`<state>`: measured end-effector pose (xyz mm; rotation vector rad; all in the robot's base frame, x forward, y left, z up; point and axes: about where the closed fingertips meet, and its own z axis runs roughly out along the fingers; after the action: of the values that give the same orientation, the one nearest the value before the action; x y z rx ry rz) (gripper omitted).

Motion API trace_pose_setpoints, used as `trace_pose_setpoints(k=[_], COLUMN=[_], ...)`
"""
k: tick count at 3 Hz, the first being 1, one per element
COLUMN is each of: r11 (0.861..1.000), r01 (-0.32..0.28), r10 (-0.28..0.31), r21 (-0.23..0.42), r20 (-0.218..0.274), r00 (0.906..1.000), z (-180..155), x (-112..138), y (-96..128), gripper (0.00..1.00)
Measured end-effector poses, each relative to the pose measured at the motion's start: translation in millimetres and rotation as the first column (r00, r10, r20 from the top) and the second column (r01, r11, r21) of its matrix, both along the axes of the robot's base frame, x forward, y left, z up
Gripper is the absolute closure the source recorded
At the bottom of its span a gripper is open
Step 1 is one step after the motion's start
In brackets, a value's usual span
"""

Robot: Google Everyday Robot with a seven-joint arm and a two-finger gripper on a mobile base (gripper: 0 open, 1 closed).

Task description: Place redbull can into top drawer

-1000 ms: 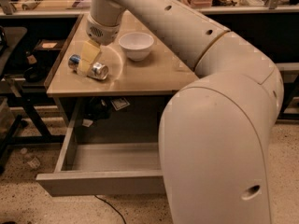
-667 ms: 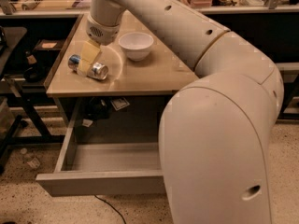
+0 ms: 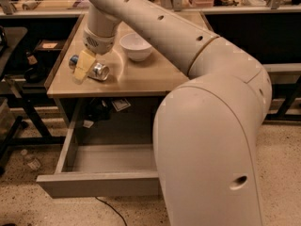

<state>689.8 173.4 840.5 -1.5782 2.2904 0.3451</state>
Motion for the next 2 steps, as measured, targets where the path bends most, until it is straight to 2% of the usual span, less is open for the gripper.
trace_pose_setpoints(k=[1,2], r11=[1.000,1.000], r01=[0.008,0.008], r10=[-0.008,-0.007], r21=[0.013,0.013], r20=[-0.017,-0.017], r00=[0.9998,0.9998], z=[-10.5,-10.7], x=[2.6,2.6], y=[4.9,5.0], gripper=[0.00,0.18])
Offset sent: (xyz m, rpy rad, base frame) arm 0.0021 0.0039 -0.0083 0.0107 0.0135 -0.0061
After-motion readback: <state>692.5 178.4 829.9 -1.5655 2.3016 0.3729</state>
